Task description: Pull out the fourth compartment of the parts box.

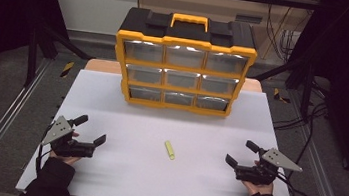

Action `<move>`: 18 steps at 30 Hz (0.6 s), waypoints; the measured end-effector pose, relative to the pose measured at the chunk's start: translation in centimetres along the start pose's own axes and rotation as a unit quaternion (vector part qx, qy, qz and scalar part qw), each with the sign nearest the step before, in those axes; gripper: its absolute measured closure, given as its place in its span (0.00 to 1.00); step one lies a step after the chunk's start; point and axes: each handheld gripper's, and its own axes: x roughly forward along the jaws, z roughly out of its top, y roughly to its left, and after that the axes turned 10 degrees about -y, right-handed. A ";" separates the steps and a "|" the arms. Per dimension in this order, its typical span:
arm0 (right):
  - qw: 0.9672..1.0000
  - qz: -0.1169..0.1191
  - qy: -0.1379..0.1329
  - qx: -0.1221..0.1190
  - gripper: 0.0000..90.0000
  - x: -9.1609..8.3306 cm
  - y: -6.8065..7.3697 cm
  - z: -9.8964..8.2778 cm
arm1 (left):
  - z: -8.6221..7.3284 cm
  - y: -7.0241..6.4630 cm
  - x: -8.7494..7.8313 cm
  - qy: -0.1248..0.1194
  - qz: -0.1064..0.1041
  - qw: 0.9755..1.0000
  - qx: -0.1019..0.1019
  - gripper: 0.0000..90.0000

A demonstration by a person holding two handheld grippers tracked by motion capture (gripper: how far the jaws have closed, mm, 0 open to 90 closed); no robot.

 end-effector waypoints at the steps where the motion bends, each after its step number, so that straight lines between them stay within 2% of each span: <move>1: 1.000 0.000 -0.001 -0.001 0.00 0.0 0.0 0.0 | 0.0 0.0 0.0 0.000 0.000 1.000 0.001 0.01; 7: 1.000 -0.001 0.002 0.002 0.00 0.0 0.0 0.0 | 0.0 -0.1 0.1 0.004 -0.006 1.000 0.000 0.02; 11: 1.000 0.002 0.003 0.001 0.00 0.0 0.0 -0.1 | -0.1 0.0 0.3 0.008 -0.013 1.000 -0.008 0.03; 18: 1.000 0.003 0.006 0.000 0.00 0.1 0.0 -0.1 | 0.1 -0.1 0.6 0.004 -0.014 1.000 -0.001 0.04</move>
